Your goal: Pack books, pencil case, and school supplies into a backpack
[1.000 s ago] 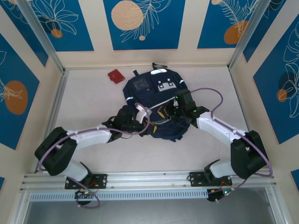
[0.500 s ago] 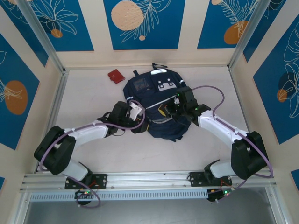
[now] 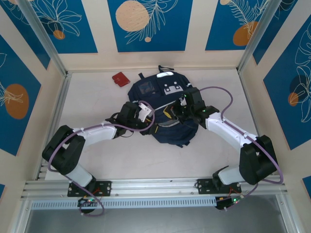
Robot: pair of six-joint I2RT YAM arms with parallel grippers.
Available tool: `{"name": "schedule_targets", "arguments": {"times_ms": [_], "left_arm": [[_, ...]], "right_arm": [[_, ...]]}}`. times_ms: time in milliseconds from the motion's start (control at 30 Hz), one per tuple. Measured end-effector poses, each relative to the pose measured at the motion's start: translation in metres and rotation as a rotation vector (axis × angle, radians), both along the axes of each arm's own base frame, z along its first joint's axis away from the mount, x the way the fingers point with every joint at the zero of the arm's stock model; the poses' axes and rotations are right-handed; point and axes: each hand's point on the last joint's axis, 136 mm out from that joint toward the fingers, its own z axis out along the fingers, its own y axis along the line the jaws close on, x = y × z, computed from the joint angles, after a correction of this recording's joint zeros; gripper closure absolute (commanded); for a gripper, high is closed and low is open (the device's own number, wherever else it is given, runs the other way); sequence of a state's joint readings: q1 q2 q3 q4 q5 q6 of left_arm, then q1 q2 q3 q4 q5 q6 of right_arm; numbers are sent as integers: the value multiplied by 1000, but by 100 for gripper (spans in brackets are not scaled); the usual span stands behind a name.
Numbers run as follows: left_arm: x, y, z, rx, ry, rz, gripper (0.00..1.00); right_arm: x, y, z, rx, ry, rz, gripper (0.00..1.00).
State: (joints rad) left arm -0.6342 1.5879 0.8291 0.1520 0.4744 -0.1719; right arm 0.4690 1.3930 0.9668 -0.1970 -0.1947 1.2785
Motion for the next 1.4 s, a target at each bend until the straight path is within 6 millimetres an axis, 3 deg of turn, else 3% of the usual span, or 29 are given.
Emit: {"name": "schedule_targets", "arguments": {"times_ms": [167,333,800,1200,1233,1333,1400], "left_arm": [[0,-3,-4,0,-6,-23,86],[0,-4,-2,-6,-14,-33,100],[-10,3,16,-58,4,3,100],[-25,-34,26,-188,102,65,100],[-25,-35,25,-191,118,79,96],[-25,-36,24,-200,154,103,69],[-30,-38,26,-213,185,101,59]], "right_arm": [[3,1,4,6,-9,5,100],[5,1,5,-2,-15,11,100],[7,3,6,-16,-34,30,100],[7,24,-5,-2,-32,57,100],[7,23,-6,-3,-29,55,98],[3,19,-9,-21,-29,49,77],[-1,10,-8,-51,-39,39,66]]}}
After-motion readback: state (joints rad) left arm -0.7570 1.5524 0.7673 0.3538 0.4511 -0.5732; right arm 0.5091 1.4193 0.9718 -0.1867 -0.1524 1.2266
